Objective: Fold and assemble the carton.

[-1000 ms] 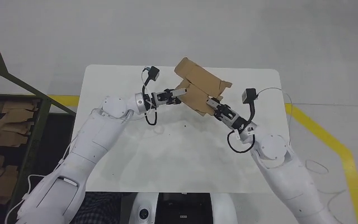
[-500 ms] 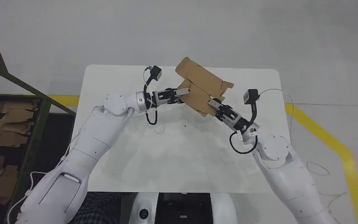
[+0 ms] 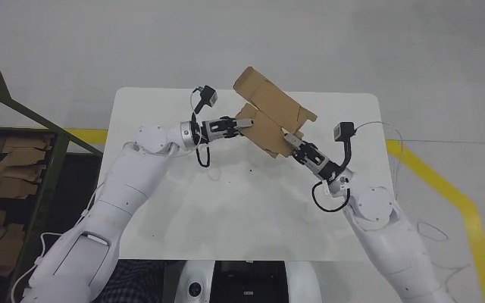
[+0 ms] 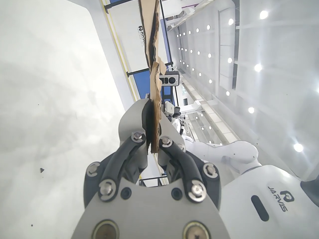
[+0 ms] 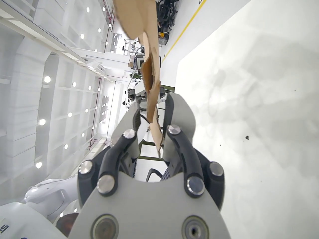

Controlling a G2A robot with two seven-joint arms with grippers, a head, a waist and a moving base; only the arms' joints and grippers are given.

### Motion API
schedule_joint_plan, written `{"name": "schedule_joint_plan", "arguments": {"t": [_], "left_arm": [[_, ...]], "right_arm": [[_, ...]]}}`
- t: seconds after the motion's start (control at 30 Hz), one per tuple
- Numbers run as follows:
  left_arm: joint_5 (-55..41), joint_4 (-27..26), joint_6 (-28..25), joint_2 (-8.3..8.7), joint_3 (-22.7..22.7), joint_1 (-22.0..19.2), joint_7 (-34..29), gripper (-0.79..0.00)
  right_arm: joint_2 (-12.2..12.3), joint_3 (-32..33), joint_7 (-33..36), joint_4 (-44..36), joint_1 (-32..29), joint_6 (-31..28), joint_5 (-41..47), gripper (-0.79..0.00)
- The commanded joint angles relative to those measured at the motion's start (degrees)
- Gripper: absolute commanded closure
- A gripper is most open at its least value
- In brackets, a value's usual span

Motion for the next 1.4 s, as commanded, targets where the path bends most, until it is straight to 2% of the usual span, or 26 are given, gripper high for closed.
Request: {"name": "schedule_joint_plan", "arguments": {"t": [0.0, 0.37, 0.7, 0.97, 1.37], "left_arm": [[-0.41, 0.33, -0.13, 0.24, -0.96, 0.04, -1.12, 0.000], [4.04, 2.54, 2.30, 1.92, -4.04, -1.13, -10.99, 0.000], [5.02, 6.24, 1.69, 2.24, -2.29, -2.78, -22.96, 0.000], [9.04, 1.65, 4.60, 2.94, 2.27, -4.21, -25.88, 0.000], [6.28, -2.71, 5.71, 4.31, 8.86, -6.00, -27.00, 0.000]], "right_arm": [[0.16, 1.50, 0.27, 0.76, -0.19, -0.98, 0.14, -0.785], [1.11, 8.78, 5.92, 6.71, 1.84, -7.14, -0.16, -0.785], [1.69, 9.20, 16.82, 9.98, 3.72, -15.39, -2.04, -0.785], [2.03, 7.13, 28.40, 12.71, 6.80, -15.04, 0.01, -0.785], [2.12, 7.41, 27.42, 13.41, 7.37, -14.20, -0.89, -0.785]]}}
